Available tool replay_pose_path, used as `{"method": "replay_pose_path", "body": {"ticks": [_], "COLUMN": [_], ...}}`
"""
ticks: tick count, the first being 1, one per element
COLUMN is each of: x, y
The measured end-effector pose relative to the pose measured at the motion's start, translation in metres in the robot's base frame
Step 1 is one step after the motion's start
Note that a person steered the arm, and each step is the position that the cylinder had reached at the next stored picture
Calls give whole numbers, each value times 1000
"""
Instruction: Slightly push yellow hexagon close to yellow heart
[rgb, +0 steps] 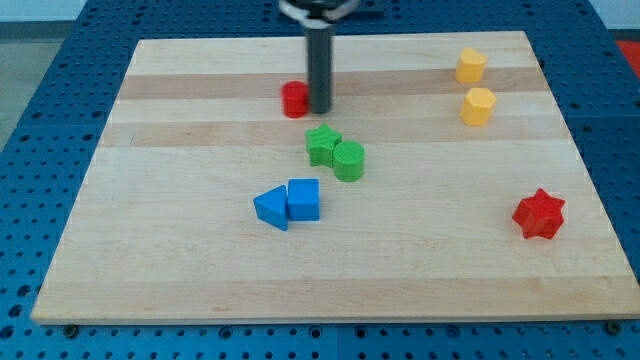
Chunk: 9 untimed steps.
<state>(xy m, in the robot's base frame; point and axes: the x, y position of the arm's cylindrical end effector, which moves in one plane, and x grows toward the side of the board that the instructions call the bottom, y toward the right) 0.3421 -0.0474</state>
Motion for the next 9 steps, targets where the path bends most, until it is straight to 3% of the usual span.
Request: {"method": "replay_pose_path", "body": {"ticks": [1, 2, 7, 8, 9], "x": [-2, -12, -28, 15, 48], "y": [-48, -18, 346, 363, 339]}}
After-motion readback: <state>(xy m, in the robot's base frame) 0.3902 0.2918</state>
